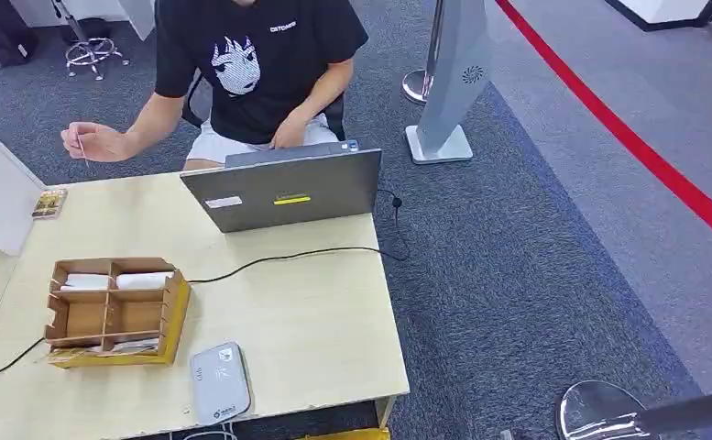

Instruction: Pass the card to the sensor for recognition and then transmit it.

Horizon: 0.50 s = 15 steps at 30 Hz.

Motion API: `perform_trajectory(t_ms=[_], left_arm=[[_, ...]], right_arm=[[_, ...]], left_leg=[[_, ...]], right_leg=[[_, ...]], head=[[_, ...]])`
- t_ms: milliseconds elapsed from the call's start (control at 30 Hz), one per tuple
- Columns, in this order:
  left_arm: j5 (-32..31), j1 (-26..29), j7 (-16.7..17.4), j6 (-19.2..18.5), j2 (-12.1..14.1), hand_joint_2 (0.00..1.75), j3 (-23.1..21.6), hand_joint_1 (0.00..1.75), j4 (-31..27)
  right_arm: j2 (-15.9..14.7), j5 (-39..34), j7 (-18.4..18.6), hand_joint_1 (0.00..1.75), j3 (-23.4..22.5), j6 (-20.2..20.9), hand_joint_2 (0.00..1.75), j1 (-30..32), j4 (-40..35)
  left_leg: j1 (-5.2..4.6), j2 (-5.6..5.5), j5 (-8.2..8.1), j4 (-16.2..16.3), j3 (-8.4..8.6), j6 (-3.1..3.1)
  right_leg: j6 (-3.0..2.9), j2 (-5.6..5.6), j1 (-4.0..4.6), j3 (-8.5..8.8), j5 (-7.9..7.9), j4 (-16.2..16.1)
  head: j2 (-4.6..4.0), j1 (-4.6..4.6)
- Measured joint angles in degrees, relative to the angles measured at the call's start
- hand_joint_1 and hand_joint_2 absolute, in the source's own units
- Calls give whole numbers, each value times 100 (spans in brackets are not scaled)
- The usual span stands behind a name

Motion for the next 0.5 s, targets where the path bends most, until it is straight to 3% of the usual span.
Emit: perform_trajectory(t_ms=[267, 500], left_arm=[[-504, -132, 376, -474, 9, 175, -1023, 0, -1303], [-1448, -640, 781, -586, 155, 175, -1741, 0, -1590]], right_arm=[[17, 74, -13, 0, -9, -9, 175, -93, 74], [17, 367, -98, 0, -74, 87, 175, -239, 256]], left_leg=[[-1, 4, 3, 0, 6, 2], [0, 5, 4, 1, 5, 1]], right_leg=[[-2, 4, 0, 8, 4, 0], [-4, 5, 0, 9, 6, 1]], head=[[0, 0], [2, 0]])
